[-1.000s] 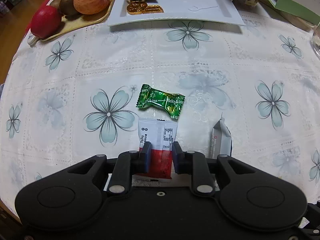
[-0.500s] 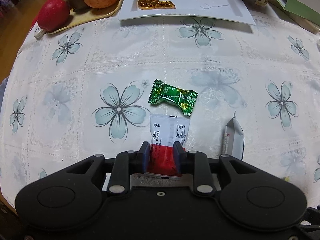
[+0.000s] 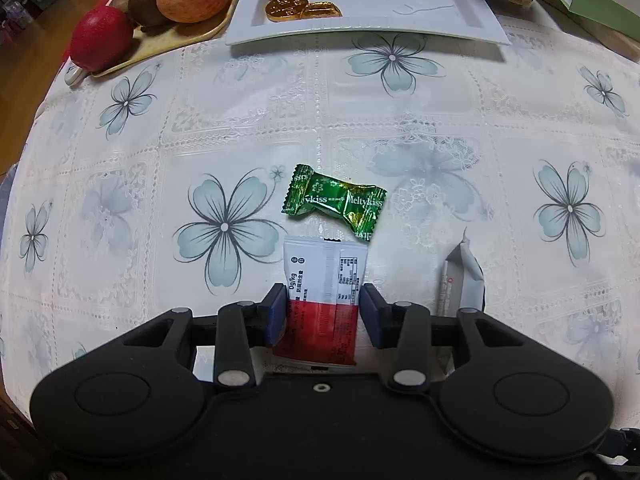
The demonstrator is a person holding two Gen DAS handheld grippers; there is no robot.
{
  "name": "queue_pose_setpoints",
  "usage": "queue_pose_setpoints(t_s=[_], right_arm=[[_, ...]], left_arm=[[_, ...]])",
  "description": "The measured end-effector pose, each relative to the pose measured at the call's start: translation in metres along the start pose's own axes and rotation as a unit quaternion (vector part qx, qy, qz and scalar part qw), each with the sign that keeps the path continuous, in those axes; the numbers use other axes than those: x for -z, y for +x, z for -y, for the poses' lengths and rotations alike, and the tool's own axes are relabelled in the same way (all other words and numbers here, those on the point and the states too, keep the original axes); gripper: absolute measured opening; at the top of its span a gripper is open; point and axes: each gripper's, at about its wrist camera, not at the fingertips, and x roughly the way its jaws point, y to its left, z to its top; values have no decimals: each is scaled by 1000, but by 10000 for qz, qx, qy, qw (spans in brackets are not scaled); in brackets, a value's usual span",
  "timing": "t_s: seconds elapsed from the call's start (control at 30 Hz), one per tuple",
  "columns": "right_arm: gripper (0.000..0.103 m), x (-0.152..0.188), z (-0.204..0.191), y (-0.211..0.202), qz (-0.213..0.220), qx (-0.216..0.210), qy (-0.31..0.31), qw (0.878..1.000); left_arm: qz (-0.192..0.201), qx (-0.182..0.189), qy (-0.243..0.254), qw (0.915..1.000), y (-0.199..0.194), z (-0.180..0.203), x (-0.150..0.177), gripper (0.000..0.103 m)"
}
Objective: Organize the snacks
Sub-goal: 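Grasp the red-and-white packet with the left tool while the right tool approaches the silver-yellow candy, then grasp the silver-yellow candy with the right tool while the left tool holds the red-and-white packet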
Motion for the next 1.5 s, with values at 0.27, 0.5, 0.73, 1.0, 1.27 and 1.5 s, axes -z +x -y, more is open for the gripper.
queue_pose_setpoints(t_s=[0.27,0.5,0.73,1.0,1.27,1.5], right_arm=[[48,-1,-5,2,66,96,-113,9999],[26,3,-22,-11,459,237,-587,9969],[28,-1,-18,-37,1003,203,-581,9930],[50,-13,12,-40,910,63,125,9958],[55,-11,-9,-15,626,188,-136,9978],[55,-5,-24,-1,641,532,-485,9953]], left_arm=[[-111,141,-182,9997,0,-7,-1,44],[-302,474,-369,9977,-5,-14,6,42],[-289,516,-458,9972,-14,-20,16,42],[-489,661,-637,9946,-16,-29,19,42],[-488,833,-641,9933,-28,-38,22,42],[-458,936,-709,9920,-34,-50,25,42]])
